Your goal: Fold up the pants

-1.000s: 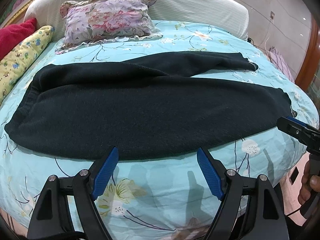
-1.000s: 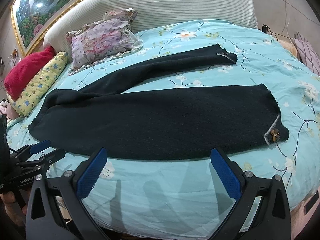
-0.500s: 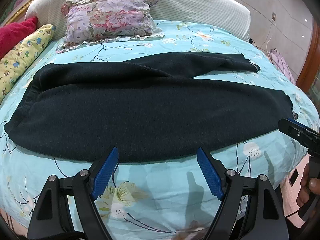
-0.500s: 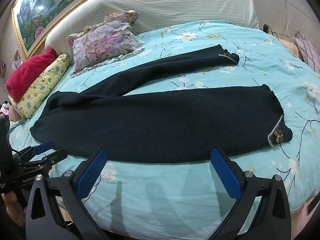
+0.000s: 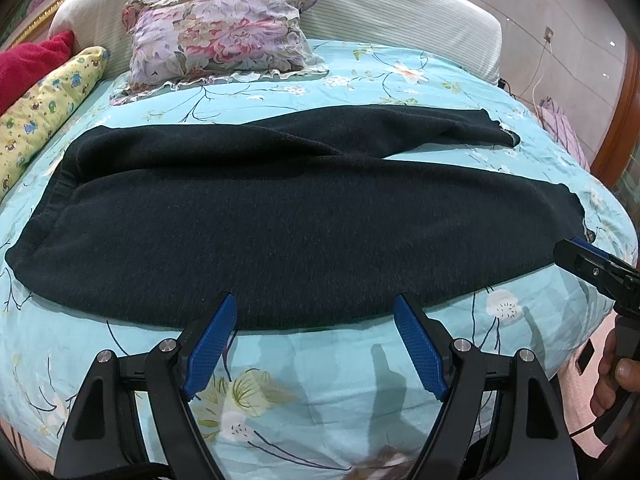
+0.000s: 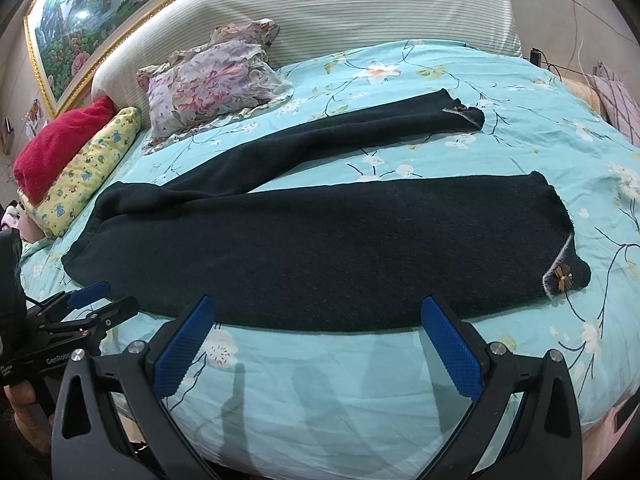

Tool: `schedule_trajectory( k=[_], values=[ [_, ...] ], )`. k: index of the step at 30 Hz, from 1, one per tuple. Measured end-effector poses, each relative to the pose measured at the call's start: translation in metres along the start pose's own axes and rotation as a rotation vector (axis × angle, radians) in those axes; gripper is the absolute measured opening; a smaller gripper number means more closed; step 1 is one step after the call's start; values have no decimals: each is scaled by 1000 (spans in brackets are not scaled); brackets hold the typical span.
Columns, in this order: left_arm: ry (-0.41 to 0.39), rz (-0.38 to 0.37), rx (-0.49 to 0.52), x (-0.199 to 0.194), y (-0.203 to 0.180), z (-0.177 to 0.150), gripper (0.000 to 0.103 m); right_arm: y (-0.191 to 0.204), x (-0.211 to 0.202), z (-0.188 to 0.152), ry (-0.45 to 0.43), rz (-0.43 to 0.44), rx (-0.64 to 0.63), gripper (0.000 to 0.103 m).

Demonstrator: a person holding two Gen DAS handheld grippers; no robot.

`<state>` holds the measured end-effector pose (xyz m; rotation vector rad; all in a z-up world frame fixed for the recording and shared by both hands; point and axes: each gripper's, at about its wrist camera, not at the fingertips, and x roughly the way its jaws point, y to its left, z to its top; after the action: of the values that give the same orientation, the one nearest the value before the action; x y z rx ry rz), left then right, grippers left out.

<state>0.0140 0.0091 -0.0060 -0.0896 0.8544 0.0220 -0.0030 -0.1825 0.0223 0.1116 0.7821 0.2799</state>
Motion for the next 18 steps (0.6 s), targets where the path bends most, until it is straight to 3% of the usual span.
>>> schedule_trajectory(
  k=[18],
  values=[
    [3, -9, -20, 0, 5, 7, 81, 3, -3, 0, -13, 7, 9, 103]
  ],
)
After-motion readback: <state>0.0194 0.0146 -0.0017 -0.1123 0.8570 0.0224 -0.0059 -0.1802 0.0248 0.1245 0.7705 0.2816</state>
